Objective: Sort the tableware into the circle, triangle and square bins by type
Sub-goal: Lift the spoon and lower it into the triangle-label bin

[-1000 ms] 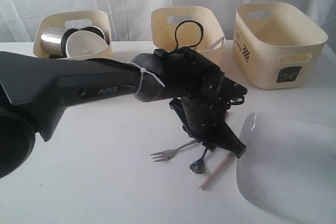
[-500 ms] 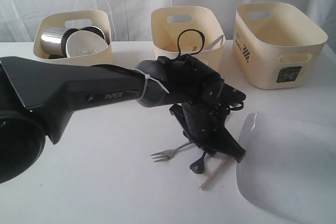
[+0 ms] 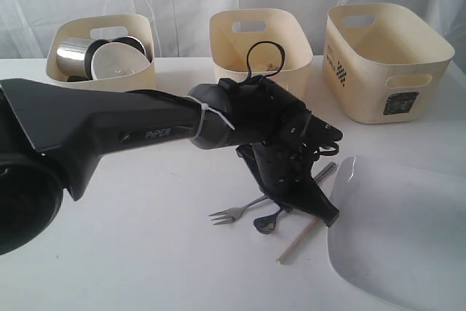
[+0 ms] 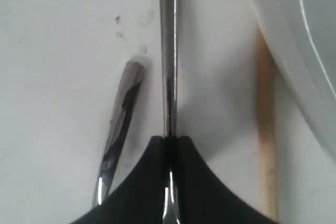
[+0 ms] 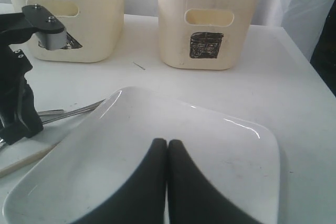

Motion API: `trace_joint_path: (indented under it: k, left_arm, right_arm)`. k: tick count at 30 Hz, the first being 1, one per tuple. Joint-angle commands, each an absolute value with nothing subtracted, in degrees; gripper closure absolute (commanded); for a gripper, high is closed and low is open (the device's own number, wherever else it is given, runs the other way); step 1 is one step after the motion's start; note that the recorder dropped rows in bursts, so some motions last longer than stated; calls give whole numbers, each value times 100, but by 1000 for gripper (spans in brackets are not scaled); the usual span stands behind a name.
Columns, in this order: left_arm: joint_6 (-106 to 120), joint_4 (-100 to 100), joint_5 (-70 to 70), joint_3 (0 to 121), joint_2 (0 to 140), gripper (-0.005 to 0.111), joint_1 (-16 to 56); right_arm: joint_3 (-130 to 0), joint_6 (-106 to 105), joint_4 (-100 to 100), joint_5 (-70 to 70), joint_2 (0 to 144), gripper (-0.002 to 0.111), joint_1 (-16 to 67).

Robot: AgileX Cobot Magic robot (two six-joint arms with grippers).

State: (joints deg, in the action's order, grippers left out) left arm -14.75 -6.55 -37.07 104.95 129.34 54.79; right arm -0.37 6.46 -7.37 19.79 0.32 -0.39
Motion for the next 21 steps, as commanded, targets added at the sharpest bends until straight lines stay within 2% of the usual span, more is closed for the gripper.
trace_joint_path:
  k: [1,12,15,18,21]
  left_arm:
    - [-1452,-739,-3797,10474,12846,107,5493]
    - [-1327,-1295,-3563,10474,12099,107,5493]
    - [-1327,-1551,-3107,10474,11679,107,5493]
    - [-1354,-2704,-2348,10474,11350,107,5478]
    - [-1736,-3136,-1873,10603,11310,107,5234]
  right_arm:
    - [0,630,-729,1965,0,108,-57]
    - [0,630,-729,1965,0,108,-57]
    - [0,630,-729,1965,0,108,-57]
    - [0,630,-729,1965,0,108,-57]
    - [0,630,-729,1965,0,108,-57]
